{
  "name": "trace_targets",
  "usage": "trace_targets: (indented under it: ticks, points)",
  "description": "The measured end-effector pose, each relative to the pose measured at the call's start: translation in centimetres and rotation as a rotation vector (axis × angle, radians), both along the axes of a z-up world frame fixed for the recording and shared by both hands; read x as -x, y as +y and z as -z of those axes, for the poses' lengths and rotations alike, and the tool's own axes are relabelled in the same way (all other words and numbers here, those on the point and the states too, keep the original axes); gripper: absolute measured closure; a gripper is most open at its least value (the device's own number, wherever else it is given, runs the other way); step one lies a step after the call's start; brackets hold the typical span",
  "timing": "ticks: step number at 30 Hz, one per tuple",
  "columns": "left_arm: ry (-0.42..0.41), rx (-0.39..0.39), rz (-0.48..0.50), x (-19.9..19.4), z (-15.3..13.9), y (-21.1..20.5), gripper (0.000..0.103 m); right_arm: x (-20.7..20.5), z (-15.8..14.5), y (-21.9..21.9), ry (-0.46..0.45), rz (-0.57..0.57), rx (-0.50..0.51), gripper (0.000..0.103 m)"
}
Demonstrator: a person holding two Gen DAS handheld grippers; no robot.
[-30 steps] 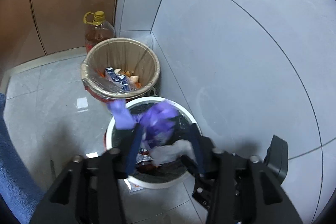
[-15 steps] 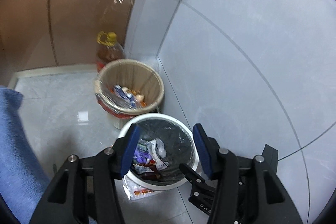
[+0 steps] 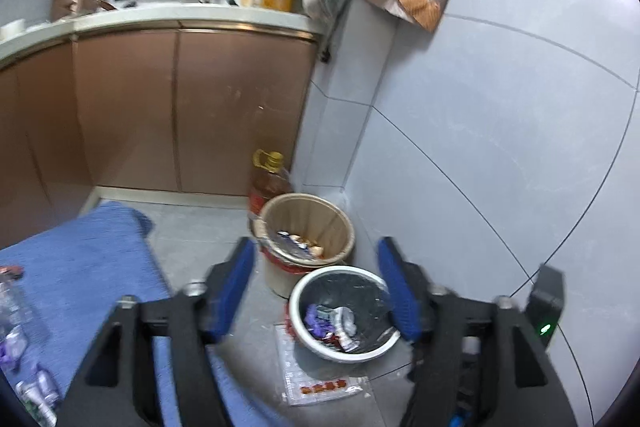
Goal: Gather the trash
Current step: 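Move both open grippers back over the table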
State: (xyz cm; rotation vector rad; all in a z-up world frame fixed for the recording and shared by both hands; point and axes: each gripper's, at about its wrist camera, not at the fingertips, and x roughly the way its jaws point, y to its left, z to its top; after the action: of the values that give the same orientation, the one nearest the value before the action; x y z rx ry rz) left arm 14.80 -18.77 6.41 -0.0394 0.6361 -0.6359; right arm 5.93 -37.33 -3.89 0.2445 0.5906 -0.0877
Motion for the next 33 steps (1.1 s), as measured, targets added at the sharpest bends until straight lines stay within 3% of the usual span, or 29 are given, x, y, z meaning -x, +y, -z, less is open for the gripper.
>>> trace_targets:
  ticks: [8,14,24,33]
  points:
    - [-0.089,0.019,-0.085,4.4,-2.8,7.3,0.034,2.3,-5.0,3.4,-0.085,-0.017,0.049,0.008]
    - [-0.135,0.024,-0.143,7.8,-3.9,12.3,0.033,3.4,-7.6,6.6,-0.121,-0.045,0.081,0.001]
    - [-0.133,0.057,-0.267,11.0,-3.1,20.0,0.033,6.1,-10.2,9.4,-0.215,-0.098,0.048,0.000]
    - [-0.173,0.019,-0.433,13.7,-3.5,26.1,0.033,7.9,-11.6,11.2,-0.264,-0.180,0.041,0.000]
